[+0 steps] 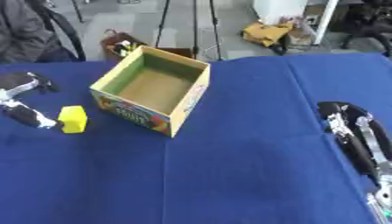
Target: Pick up objects on the table and place them in the box.
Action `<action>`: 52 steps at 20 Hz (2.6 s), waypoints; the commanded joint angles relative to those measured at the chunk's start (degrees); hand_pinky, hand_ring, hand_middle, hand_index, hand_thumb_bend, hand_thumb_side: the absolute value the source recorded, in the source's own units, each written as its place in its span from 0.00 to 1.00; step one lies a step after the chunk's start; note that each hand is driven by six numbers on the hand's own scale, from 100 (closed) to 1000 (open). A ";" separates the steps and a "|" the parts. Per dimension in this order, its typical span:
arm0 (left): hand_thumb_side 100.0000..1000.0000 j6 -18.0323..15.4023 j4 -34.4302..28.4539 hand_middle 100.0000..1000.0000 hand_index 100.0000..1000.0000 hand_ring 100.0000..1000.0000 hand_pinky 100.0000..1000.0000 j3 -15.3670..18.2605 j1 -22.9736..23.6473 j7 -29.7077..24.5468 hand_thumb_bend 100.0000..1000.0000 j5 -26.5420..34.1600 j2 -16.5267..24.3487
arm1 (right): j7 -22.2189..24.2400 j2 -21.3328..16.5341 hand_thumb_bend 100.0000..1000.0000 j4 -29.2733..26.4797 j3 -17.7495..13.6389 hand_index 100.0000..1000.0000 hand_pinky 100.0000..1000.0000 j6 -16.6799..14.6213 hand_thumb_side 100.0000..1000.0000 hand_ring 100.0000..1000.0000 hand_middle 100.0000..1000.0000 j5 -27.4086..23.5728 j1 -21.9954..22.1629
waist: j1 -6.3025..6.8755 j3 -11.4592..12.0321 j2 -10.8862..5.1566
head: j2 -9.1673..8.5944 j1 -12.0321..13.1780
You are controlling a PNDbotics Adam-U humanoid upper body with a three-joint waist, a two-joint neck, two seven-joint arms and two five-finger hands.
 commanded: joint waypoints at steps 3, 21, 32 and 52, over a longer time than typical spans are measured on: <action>0.29 -1.54 -0.42 0.70 0.80 0.75 0.80 1.60 -1.24 0.29 0.60 -4.44 0.17 | 0.05 -1.32 0.00 -0.73 -0.65 0.76 0.56 -0.19 1.00 0.69 0.65 -0.29 -0.58 | -0.20 0.11 -0.68 | -0.42 -0.04; 0.31 -3.24 3.85 0.69 0.78 0.74 0.79 2.43 -3.26 3.52 0.58 -10.25 -3.45 | 0.14 -1.07 0.00 -0.77 -0.59 0.76 0.56 -0.21 1.00 0.69 0.65 -0.35 -0.53 | -0.47 -0.13 -0.41 | -0.55 0.30; 0.31 -3.73 8.21 0.69 0.78 0.74 0.79 1.41 -5.17 6.84 0.57 -10.85 -5.81 | 0.18 -0.97 0.00 -0.78 -0.57 0.76 0.56 -0.25 1.00 0.69 0.65 -0.36 -0.50 | -0.53 -0.26 -0.28 | -0.56 0.39; 0.22 -4.30 9.58 0.47 0.66 0.46 0.56 0.68 -5.19 4.29 0.32 -11.13 -5.90 | 0.26 -0.82 0.00 -0.58 -0.52 0.76 0.56 -0.29 1.00 0.69 0.65 -0.40 -0.43 | -0.53 -0.39 -0.24 | -0.50 0.38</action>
